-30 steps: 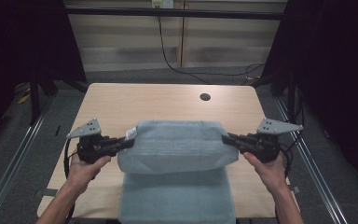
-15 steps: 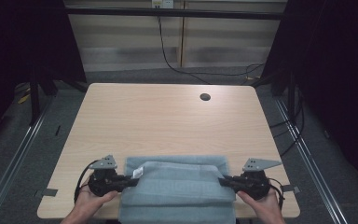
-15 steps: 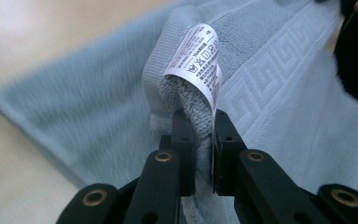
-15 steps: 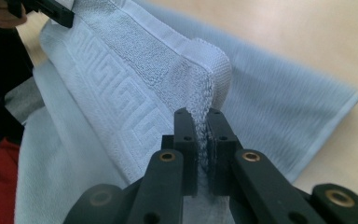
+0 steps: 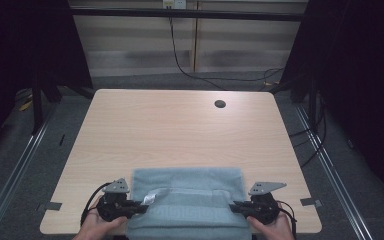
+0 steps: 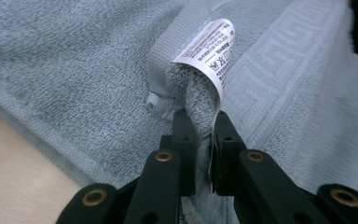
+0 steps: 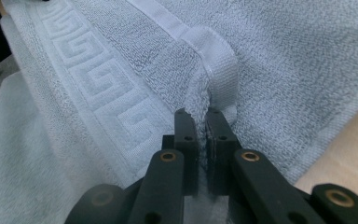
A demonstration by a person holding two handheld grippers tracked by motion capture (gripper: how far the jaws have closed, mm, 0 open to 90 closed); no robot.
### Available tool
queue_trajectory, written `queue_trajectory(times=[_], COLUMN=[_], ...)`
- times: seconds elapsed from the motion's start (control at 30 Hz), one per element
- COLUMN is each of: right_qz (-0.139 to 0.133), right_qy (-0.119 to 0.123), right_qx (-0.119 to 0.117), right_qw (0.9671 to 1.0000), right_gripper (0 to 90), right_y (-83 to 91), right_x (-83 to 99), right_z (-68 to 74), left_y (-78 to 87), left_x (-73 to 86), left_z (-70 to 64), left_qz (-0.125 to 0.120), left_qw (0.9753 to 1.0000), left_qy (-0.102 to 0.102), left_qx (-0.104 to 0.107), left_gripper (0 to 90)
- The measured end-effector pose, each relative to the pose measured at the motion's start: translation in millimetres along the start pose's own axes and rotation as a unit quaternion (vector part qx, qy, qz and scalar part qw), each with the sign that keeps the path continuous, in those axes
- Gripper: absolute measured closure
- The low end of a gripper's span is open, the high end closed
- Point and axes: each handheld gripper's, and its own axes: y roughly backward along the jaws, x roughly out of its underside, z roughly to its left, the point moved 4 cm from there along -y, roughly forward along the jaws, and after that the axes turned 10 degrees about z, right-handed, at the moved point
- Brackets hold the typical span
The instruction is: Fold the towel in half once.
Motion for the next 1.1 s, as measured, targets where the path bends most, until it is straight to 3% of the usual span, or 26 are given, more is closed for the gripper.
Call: queue_trajectory(times=[0.13,0.3,0.5,0.6,0.63,0.67,0.7,0.87,0.93,1.07,1.1], right_qz=[-0.003,-0.007,-0.008,-0.01,-0.011,-0.015,-0.017,-0.026,-0.023,-0.018,-0.015], right_qy=[-0.006,-0.012,-0.027,-0.034,-0.037,-0.041,-0.045,-0.053,-0.051,-0.053,-0.055], right_qx=[0.012,0.033,0.064,0.069,0.07,0.072,0.071,0.063,0.076,0.088,0.097], right_qw=[0.9999,0.9994,0.9976,0.997,0.9968,0.9964,0.9963,0.9962,0.9956,0.9945,0.9937], right_gripper=[85.4,85.4,85.3,85.3,85.3,85.3,85.3,85.3,85.3,85.4,85.4], right_y=[-6.2,-15.7,-26.6,-33.1,-35.5,-38.0,-40.1,-46.9,-50.8,-55.5,-58.7], right_x=[-13.1,-35.7,-64.6,-80.0,-85.0,-89.8,-93.9,-107.0,-117.3,-128.8,-136.8], right_z=[-12.5,-34.3,-63.6,-78.4,-82.9,-87.2,-91.5,-105.1,-114.0,-122.9,-128.8], left_y=[-5.3,-12.8,-21.6,-24.4,-24.4,-25.5,-25.5,-27.2,-29.3,-30.4,-31.1], left_x=[-15.8,-41.3,-73.5,-86.7,-86.7,-93.8,-96.9,-105.2,-109.4,-113.8,-117.3], left_z=[21.9,52.2,86.7,101.6,101.6,111.0,115.6,132.4,140.3,146.5,150.7], left_qz=[-0.015,-0.022,-0.014,-0.015,-0.015,-0.013,-0.011,-0.02,-0.034,-0.037,-0.038], left_qw=[0.9997,0.9989,0.9982,0.9965,0.9965,0.9955,0.9958,0.9953,0.9941,0.9929,0.9917], left_qy=[0.012,0.012,0.017,0.021,0.021,0.026,0.028,0.039,0.05,0.06,0.069], left_qx=[-0.018,-0.041,-0.056,-0.08,-0.08,-0.09,-0.087,-0.086,-0.091,-0.096,-0.102], left_gripper=[82.7,82.7,82.6,82.5,82.4,82.4,82.4,82.4,82.4,82.5,82.5])
